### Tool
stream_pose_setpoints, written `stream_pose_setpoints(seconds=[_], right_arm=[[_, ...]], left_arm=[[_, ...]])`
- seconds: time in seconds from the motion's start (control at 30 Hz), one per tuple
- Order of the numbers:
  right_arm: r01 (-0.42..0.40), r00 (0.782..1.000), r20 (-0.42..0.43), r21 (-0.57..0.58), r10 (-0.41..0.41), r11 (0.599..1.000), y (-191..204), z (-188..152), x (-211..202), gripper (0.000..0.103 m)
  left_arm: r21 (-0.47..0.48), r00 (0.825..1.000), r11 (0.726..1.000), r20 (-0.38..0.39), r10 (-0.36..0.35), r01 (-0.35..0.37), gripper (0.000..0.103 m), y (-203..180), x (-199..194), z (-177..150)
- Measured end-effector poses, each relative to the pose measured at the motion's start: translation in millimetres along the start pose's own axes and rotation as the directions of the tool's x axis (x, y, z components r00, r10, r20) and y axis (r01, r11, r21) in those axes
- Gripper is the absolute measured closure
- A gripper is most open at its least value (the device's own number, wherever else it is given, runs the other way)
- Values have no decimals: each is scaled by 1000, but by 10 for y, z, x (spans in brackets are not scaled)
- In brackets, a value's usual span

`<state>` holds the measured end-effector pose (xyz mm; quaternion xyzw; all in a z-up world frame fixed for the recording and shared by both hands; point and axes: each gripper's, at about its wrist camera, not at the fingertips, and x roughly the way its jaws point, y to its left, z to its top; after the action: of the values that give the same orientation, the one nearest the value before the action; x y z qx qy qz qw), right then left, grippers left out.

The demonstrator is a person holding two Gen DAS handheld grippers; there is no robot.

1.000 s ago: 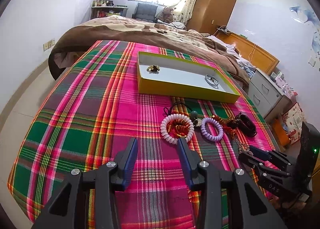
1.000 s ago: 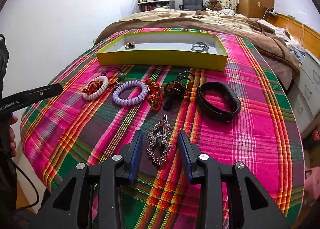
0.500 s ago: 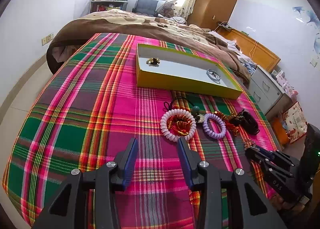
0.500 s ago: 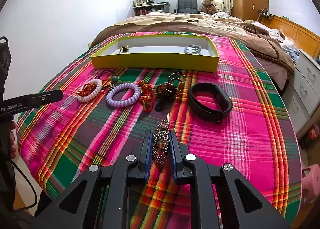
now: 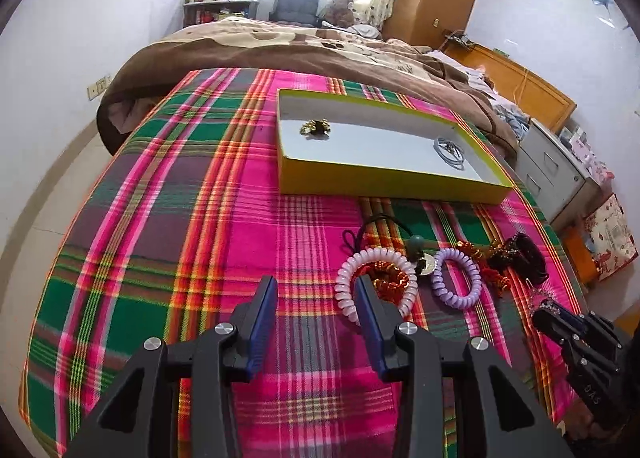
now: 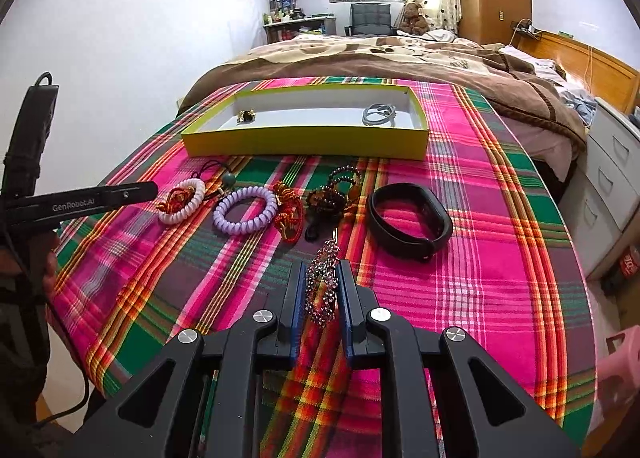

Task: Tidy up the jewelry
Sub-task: 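Grasp the beaded pendant with the right tool while the left tool grasps the white coil bracelet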

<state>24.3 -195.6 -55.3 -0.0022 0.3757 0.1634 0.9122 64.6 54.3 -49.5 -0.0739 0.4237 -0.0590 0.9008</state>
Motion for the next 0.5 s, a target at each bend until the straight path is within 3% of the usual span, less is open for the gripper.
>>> stream_pose_setpoints(seconds=[0.13,0.33,0.5], right_arm=[[-6,1000,-1,-3,6,1000,-5,4,-1,87],[-9,1000,0,1,9,1000,-20,13,2,87],[-13,1000,4,4,13,1000,-39,28,3,87]], left_arm=[[40,999,999,-47,18,-16,63,-69,133,-18],[114,995,990,-46,92,-86,63,-198,173,-10],[53,1000,999,-26,-5,7,65,-123,49,3]])
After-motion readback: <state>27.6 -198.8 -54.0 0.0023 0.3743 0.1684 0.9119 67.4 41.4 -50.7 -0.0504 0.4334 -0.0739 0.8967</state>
